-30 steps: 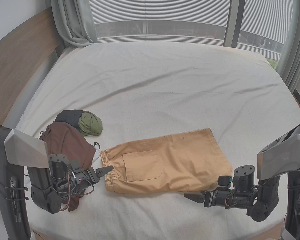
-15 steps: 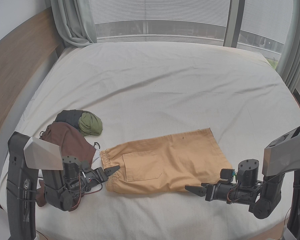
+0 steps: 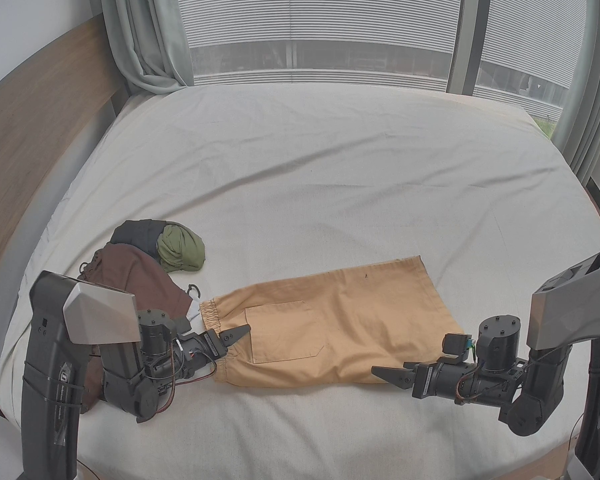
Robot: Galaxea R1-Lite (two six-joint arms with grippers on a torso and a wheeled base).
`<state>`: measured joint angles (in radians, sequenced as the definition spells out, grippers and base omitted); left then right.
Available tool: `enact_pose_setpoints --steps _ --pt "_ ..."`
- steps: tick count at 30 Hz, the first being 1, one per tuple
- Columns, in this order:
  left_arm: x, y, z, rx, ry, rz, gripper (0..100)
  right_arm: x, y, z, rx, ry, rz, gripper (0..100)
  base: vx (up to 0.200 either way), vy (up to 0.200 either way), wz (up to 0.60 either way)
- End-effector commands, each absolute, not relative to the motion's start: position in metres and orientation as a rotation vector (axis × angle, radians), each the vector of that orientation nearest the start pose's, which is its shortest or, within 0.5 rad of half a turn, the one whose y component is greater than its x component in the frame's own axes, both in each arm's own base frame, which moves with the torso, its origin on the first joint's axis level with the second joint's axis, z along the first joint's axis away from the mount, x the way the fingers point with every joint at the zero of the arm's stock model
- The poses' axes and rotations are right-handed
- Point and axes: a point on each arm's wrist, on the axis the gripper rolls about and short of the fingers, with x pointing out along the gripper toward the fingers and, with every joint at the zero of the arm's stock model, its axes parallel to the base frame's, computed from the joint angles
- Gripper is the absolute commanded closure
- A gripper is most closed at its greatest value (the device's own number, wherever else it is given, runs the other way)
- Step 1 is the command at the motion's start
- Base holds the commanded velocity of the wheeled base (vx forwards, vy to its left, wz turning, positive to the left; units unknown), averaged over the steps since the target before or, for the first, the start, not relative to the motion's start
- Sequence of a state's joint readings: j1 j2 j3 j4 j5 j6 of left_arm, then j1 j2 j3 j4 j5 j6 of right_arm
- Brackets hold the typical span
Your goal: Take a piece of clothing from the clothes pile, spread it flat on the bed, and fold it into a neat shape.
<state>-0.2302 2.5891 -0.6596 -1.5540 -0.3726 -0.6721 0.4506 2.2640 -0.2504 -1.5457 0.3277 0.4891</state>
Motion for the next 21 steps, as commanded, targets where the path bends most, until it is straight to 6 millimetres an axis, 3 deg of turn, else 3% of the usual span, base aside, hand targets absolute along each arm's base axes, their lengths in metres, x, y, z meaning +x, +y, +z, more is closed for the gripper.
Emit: enact_pose_setpoints --steps 1,8,13,17,21 --pt "0.348 -0.09 -0.072 -0.673 0.57 -0.446 100 0.247 0.125 -0.004 0.429 0.647 0.624 0 0.0 0.0 0.0" --pt "0.342 -0.084 -0.066 -0.683 0.578 -0.428 100 0.263 0.12 0.0 0.448 0.589 0.597 0 0.0 0.0 0.0" --pt "0.328 -0.074 -0.028 -0.706 0.547 -0.45 100 0.283 0.111 0.001 0.465 0.528 0.557 0 0.0 0.0 0.0" --pt "0.318 -0.067 -0.009 -0.721 0.535 -0.479 100 0.292 0.107 -0.016 0.468 0.552 0.527 0 0.0 0.0 0.0" --pt "0.312 -0.059 -0.008 -0.725 0.553 -0.476 100 0.296 0.102 -0.03 0.468 0.581 0.499 0 0.0 0.0 0.0"
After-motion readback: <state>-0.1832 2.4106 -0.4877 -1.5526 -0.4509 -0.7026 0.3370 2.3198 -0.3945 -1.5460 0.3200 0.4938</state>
